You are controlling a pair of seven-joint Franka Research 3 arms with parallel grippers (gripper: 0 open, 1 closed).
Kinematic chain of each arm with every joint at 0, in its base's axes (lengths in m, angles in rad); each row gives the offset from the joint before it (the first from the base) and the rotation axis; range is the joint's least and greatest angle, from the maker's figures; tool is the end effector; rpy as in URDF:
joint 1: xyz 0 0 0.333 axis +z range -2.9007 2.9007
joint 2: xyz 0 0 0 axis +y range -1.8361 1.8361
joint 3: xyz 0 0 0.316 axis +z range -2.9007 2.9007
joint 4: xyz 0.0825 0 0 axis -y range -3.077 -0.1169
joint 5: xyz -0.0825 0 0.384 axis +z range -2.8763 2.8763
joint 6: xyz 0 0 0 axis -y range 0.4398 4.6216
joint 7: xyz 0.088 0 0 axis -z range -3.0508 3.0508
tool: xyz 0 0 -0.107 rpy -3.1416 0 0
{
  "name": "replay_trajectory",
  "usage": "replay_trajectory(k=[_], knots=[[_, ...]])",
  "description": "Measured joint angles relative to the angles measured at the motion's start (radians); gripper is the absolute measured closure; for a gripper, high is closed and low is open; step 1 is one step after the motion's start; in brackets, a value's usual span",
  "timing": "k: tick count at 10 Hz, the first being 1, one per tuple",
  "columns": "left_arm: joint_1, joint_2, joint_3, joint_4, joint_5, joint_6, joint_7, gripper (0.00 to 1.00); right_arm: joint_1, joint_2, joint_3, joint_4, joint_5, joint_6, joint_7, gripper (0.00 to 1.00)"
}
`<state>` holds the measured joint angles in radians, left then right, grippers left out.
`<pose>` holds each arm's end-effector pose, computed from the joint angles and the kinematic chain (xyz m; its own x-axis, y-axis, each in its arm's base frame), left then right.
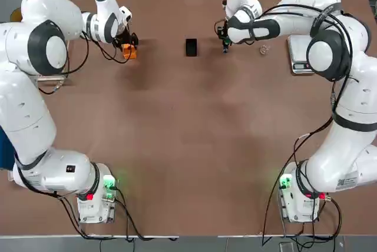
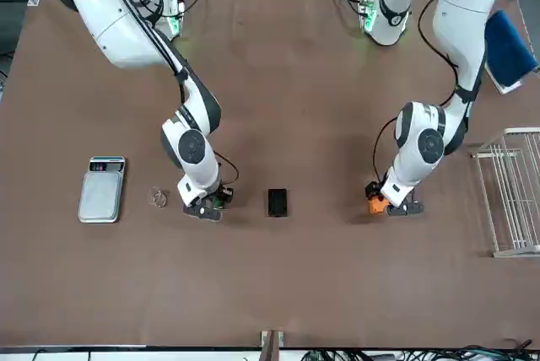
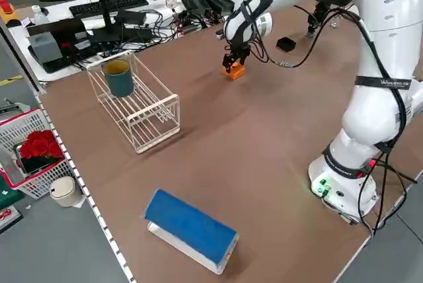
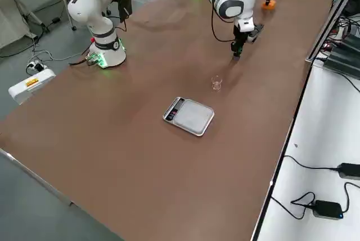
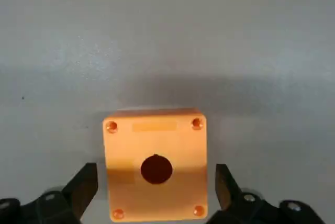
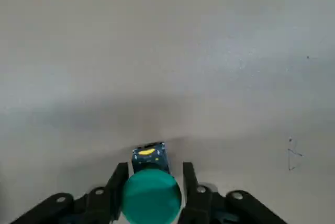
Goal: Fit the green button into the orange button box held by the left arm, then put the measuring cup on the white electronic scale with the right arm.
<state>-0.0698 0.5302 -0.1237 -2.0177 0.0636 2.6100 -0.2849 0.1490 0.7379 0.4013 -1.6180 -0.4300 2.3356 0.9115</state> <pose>0.5978 -0.1170 0.1928 0.9967 0.0577 0.0575 0.0552 -0.9975 0.0446 0.6152 0.3257 0.2211 0.9827 -0.1690 0.0764 -0.1691 -0.9856 -0.0054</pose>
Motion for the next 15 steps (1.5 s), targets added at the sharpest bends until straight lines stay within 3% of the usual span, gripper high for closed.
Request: replay_trajectory(k=[2,7,10,12,15], knots=[[0.000,0.003,0.000,0.001,0.000,0.002,0.000,0.03,0.000,0.001,0.000,0.000,0.000,0.000,0.001,0.62],[-0.002,0.041,0.000,0.041,0.003,0.004,0.000,0.11,0.005,0.001,0.003,0.036,0.000,-0.040,0.001,0.62],[-0.003,0.061,0.001,0.056,0.021,0.004,0.002,0.14,0.062,-0.002,0.019,0.183,0.000,-0.202,0.001,0.62],[-0.001,0.062,0.003,0.057,0.035,0.004,0.002,0.21,0.131,-0.003,0.022,0.252,0.002,-0.215,0.001,0.62],[0.001,0.061,0.004,0.065,0.036,0.003,0.000,0.21,0.248,0.023,0.018,0.365,0.003,-0.220,0.047,0.62]])
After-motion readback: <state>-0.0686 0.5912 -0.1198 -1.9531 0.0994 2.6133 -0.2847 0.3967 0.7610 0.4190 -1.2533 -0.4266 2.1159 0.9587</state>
